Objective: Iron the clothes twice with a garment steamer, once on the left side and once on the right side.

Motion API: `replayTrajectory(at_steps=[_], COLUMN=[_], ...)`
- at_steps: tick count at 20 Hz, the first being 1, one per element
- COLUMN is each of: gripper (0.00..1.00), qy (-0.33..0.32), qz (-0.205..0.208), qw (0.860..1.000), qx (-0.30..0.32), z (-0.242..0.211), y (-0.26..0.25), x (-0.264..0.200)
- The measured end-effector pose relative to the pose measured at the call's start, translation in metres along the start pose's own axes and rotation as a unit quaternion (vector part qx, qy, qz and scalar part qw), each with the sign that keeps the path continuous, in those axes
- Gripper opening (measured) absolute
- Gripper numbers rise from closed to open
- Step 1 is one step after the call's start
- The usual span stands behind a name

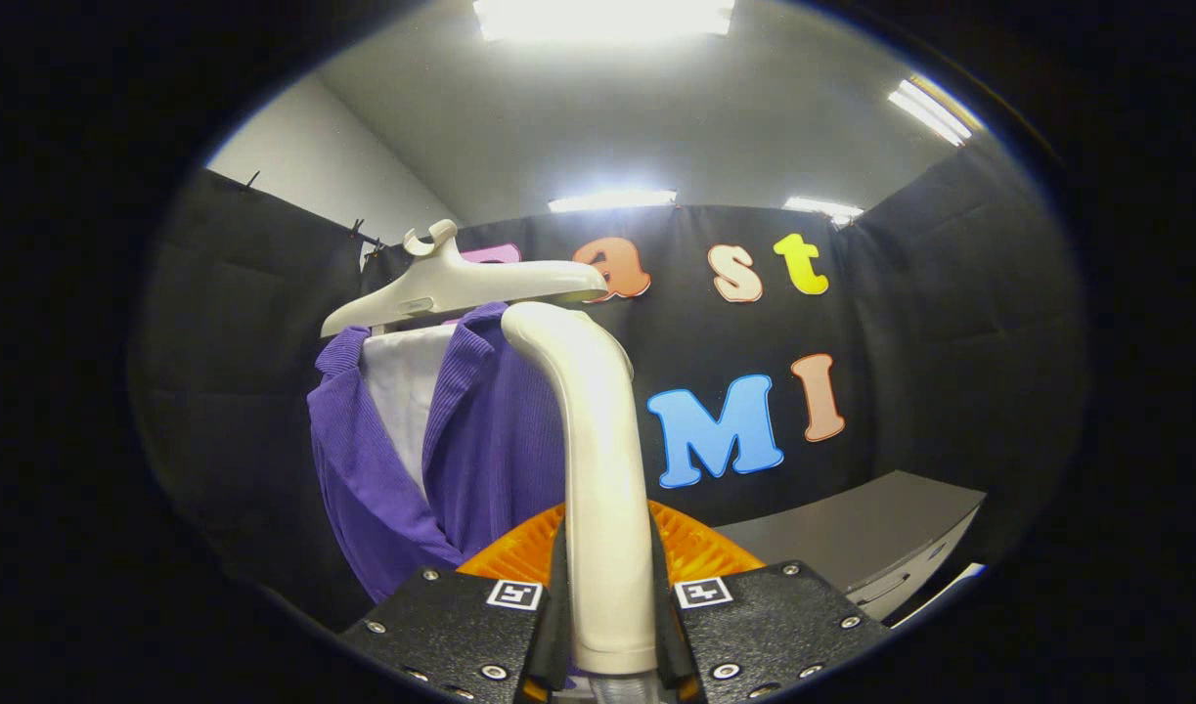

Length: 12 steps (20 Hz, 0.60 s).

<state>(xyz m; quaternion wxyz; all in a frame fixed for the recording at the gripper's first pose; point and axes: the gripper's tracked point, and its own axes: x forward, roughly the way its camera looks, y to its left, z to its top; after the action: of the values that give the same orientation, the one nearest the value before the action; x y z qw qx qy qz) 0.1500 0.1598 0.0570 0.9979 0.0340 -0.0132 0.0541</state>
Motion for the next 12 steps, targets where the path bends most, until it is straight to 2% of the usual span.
replayTrajectory(at_steps=[4, 7, 12], gripper=[0.34, 0.36, 0.35], qy=[-0.003, 0.006, 0.016], qz=[-0.012, 0.002, -0.01], qw=[1.0, 0.999, 0.998], qx=[-0.017, -0.033, -0.063], z=[-0.011, -0.028, -0.057], y=[0.012, 0.031, 0.02], x=[0.006, 0.006, 0.0])
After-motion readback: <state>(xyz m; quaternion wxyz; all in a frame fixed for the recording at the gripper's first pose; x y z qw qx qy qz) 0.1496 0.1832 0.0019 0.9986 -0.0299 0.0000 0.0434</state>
